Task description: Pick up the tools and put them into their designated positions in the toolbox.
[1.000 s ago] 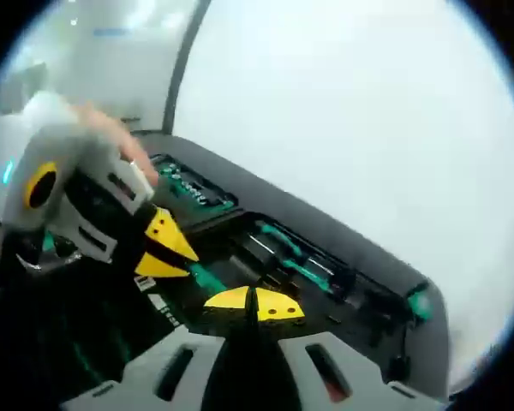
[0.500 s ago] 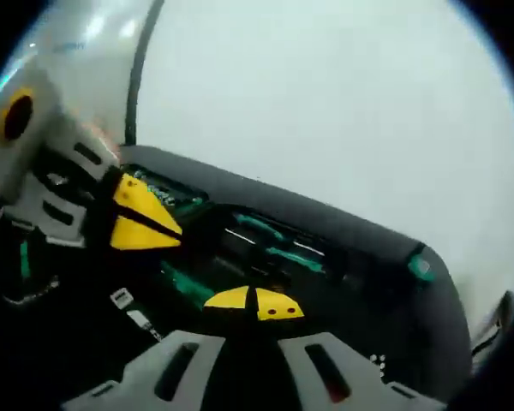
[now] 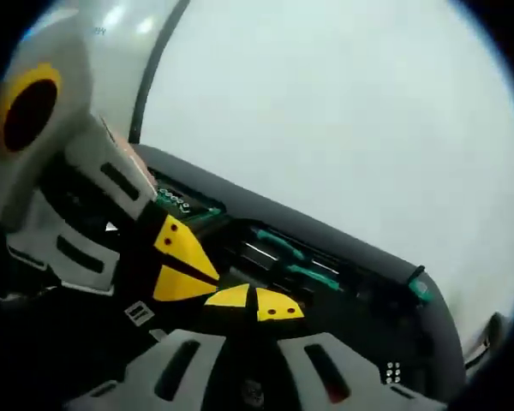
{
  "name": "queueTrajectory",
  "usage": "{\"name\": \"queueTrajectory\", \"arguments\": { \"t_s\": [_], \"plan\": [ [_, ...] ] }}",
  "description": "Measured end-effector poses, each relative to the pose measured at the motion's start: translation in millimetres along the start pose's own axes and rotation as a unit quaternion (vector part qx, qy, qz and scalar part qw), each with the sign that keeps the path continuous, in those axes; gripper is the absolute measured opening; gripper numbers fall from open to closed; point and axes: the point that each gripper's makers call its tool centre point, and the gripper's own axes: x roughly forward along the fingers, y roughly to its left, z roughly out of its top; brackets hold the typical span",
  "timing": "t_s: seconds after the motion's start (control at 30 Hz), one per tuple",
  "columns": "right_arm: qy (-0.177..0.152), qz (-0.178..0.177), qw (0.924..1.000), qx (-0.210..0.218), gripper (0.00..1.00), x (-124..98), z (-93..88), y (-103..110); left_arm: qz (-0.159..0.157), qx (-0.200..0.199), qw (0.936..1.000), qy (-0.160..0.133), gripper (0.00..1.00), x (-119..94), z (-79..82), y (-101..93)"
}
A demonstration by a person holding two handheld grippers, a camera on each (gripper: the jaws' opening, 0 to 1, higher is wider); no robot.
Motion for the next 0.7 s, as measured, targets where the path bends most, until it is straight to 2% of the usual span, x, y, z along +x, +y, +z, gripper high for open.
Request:
{"name": "queueTrajectory", "arguments": {
  "t_s": [0.07,0.17,0.33,0.4,0.53,0.6,0.63,0.7],
  "plan": [
    [-0.009,-0.013,0.9998,-0.012,0.0,1,1.1,-6,0.001,-0.006,1.0,-0.004,0.04,2,1.8,1.7],
    [-0.001,-0.012,0.9998,0.015,0.0,2,0.9,-7,-0.003,-0.01,0.9999,-0.008,0.04,3,4.4,-1.2],
    [-0.009,-0.014,0.9999,-0.004,0.0,4,2.0,-7,0.009,0.0,0.9998,-0.015,0.03,7,9.0,-2.7],
    [-0.007,-0.014,0.9999,0.004,0.0,8,3.8,-10,0.011,-0.003,0.9998,-0.017,0.03,8,9.1,-2.2],
    [-0.004,-0.015,0.9997,0.019,0.0,11,3.2,-12,0.039,0.01,0.9992,0.002,0.01,10,1.2,6.1],
    [0.001,-0.014,0.9992,0.037,0.0,13,3.0,-13,0.033,-0.002,0.9994,0.004,0.01,9,0.9,8.5],
    [0.0,-0.015,0.9992,0.037,0.0,13,2.9,-12,0.032,0.006,0.9995,0.005,0.01,9,1.1,6.5],
    [-0.009,-0.024,0.9997,0.006,0.0,13,5.7,-12,0.037,0.013,0.9992,0.009,0.01,10,2.1,5.9]
  ]
}}
